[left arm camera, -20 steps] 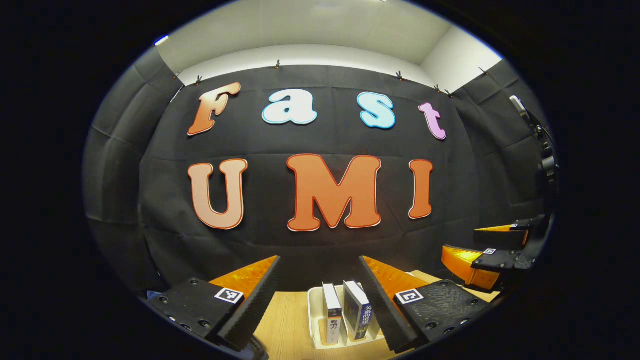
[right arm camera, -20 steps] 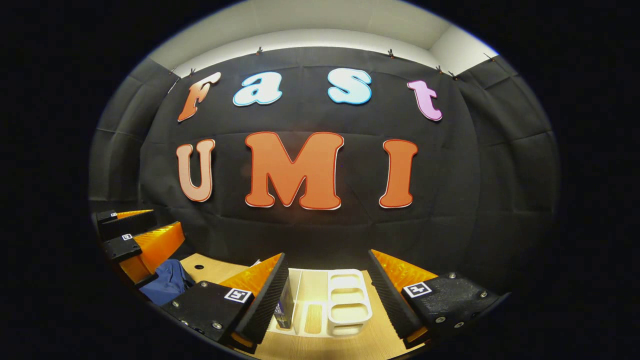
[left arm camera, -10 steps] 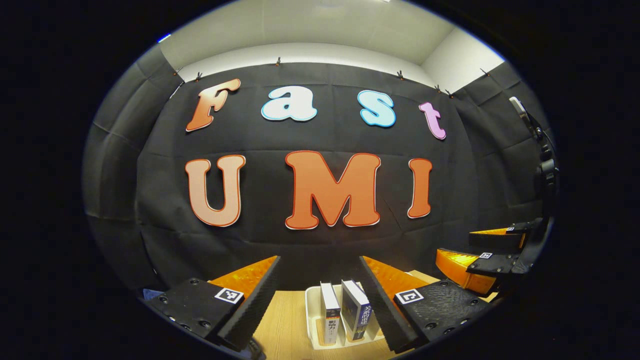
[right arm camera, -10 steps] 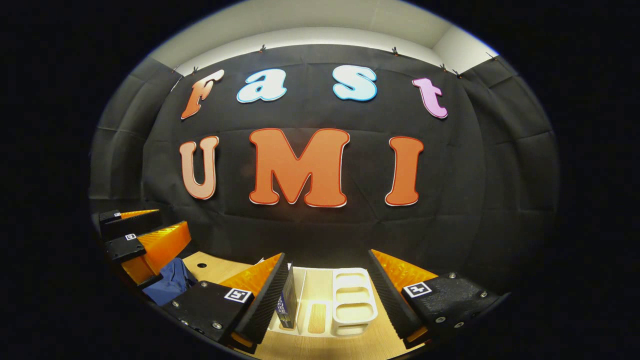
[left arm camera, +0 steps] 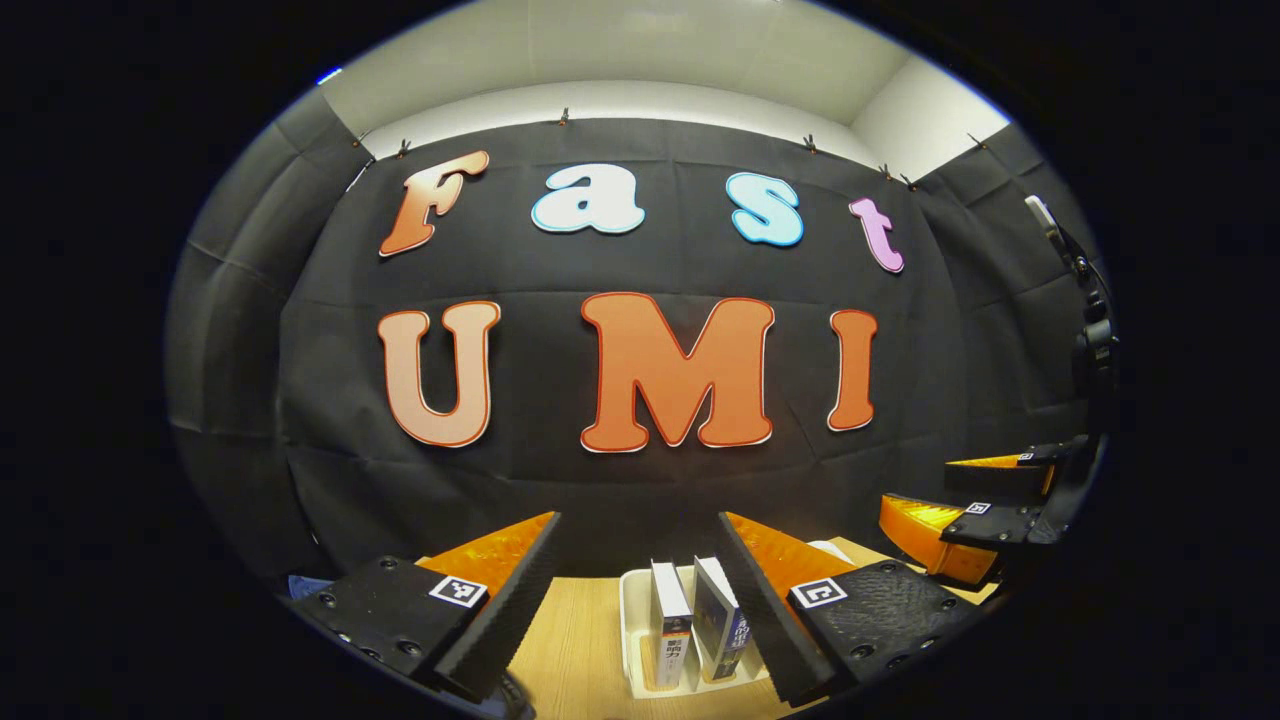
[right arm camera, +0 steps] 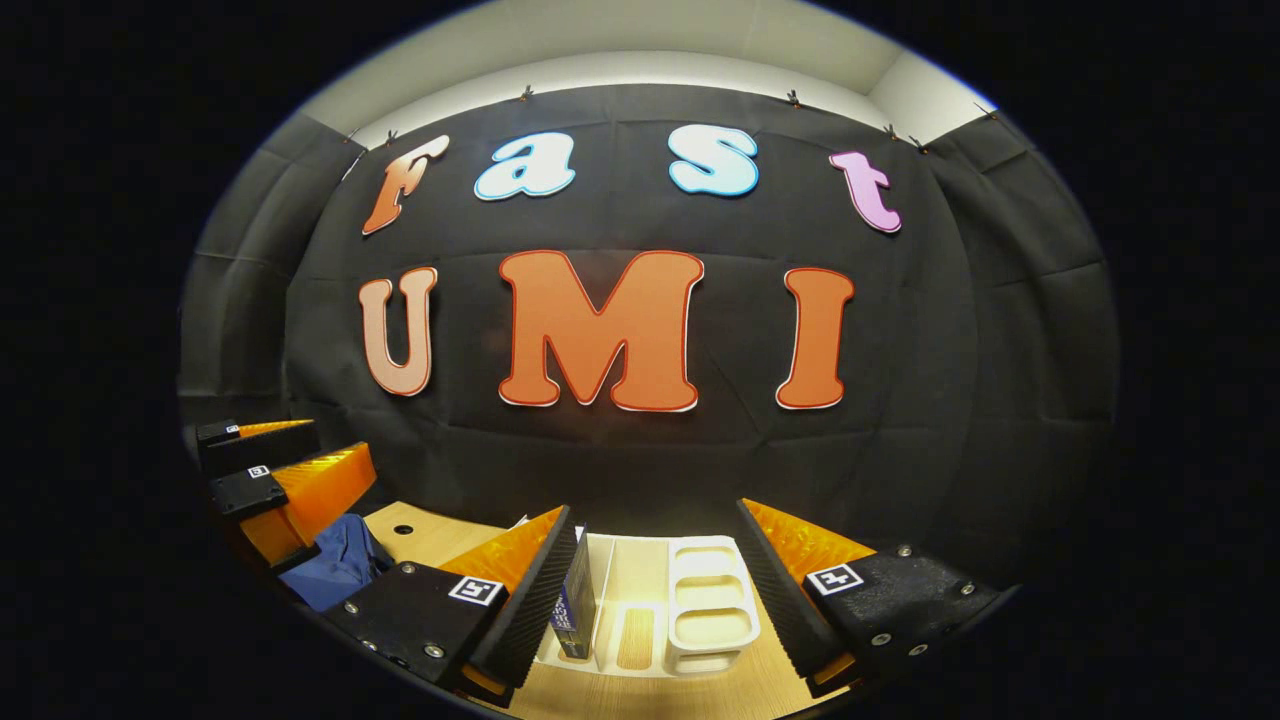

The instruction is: Open the schoolbag, grab two books from the bookshelf and put them into the schoolbag.

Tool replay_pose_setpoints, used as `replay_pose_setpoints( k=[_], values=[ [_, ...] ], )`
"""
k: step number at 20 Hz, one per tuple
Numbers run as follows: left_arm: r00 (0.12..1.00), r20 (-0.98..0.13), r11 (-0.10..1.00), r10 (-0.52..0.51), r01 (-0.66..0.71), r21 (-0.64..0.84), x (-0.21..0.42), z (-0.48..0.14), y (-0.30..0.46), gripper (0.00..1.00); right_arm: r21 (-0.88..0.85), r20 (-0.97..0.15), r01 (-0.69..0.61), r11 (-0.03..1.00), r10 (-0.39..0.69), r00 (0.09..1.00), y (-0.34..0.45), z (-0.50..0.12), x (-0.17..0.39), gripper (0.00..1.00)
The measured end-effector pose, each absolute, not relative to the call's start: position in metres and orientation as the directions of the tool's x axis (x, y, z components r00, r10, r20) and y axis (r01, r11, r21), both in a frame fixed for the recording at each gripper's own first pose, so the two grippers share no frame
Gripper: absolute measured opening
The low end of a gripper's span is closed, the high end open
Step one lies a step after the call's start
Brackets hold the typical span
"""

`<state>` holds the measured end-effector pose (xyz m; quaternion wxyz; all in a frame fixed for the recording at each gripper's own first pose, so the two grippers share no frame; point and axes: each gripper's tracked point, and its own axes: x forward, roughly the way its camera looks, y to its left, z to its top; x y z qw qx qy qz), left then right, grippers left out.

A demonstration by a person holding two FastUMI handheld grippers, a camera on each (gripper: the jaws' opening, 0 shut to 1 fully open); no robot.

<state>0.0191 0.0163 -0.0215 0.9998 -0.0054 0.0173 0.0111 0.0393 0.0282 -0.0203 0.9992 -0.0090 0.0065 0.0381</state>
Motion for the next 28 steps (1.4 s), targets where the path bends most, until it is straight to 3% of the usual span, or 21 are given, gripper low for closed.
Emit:
replay_pose_setpoints(
  k=[8,15,16,17,22,23,24,28],
  values=[
    [0.996,-0.081,1.000,0.026,-0.026,0.004,0.015,-0.038,0.030,0.94,-0.018,-0.038,-0.090,0.996,0.090,0.995,0.028,-0.032,0.041,0.94],
    [0.982,-0.166,0.993,0.093,-0.081,0.083,-0.005,-0.071,0.067,0.95,-0.022,-0.069,-0.116,0.993,0.114,0.991,0.032,-0.047,0.043,0.94],
    [0.978,-0.179,0.991,0.105,-0.089,0.098,-0.007,-0.076,0.074,0.99,-0.028,-0.071,-0.118,0.993,0.116,0.991,0.030,-0.050,0.043,0.94],
    [0.974,-0.195,0.989,0.113,-0.092,0.115,-0.010,-0.082,0.080,0.96,-0.034,-0.074,-0.120,0.992,0.117,0.990,0.030,-0.051,0.044,0.94],
    [0.936,-0.321,0.971,0.142,-0.069,0.228,-0.032,-0.131,0.106,0.96,-0.026,-0.101,-0.107,0.994,0.104,0.989,0.023,-0.065,0.048,0.94],
    [0.926,-0.345,0.963,0.153,-0.061,0.263,-0.036,-0.145,0.113,1.00,-0.022,-0.107,-0.101,0.995,0.098,0.989,0.020,-0.068,0.050,0.94],
    [0.914,-0.373,0.952,0.162,-0.045,0.303,-0.041,-0.160,0.119,0.96,-0.020,-0.109,-0.094,0.995,0.092,0.990,0.017,-0.070,0.051,0.94],
    [0.828,-0.514,0.883,0.224,0.051,0.467,-0.069,-0.229,0.144,0.96,-0.024,-0.131,-0.055,0.998,0.051,0.990,0.000,-0.083,0.054,0.94]
  ],
)
